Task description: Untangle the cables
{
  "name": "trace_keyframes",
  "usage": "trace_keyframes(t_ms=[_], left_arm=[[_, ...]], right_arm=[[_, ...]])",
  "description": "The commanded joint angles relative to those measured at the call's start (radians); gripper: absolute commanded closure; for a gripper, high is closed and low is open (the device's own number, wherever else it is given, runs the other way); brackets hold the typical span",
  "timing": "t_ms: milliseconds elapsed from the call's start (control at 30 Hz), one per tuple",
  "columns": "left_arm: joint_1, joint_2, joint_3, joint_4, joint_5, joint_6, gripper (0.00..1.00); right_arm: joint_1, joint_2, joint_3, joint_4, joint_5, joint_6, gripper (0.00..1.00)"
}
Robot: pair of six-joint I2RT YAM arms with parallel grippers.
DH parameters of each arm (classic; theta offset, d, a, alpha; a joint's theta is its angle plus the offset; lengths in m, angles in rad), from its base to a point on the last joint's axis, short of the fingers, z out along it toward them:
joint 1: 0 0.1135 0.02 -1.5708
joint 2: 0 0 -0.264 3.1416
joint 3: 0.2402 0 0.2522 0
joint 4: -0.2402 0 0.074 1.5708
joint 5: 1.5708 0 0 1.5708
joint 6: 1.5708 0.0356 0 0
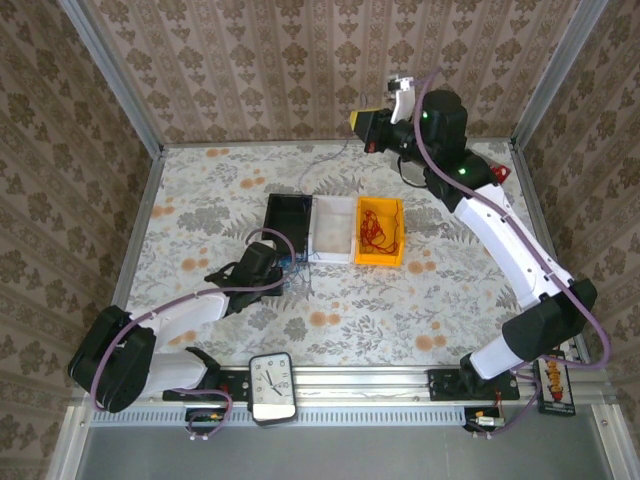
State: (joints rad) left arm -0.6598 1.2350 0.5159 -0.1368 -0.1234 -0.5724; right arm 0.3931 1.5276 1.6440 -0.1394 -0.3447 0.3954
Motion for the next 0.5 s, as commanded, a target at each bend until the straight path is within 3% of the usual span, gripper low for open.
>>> trace_keyframes(t_ms=[0, 467], left_arm=[[0.005, -0.005, 0.020, -0.020, -0.022, -0.015, 1.00], [0.010, 0.051, 0.033, -0.027, -0.036, -0.027, 1.00]], right_arm=[[0.007, -0.039, -0.030, 0.023, 0.022, -0.016, 1.00], [0.007, -0.122, 0.031, 0.090, -0.016, -0.002, 1.00]])
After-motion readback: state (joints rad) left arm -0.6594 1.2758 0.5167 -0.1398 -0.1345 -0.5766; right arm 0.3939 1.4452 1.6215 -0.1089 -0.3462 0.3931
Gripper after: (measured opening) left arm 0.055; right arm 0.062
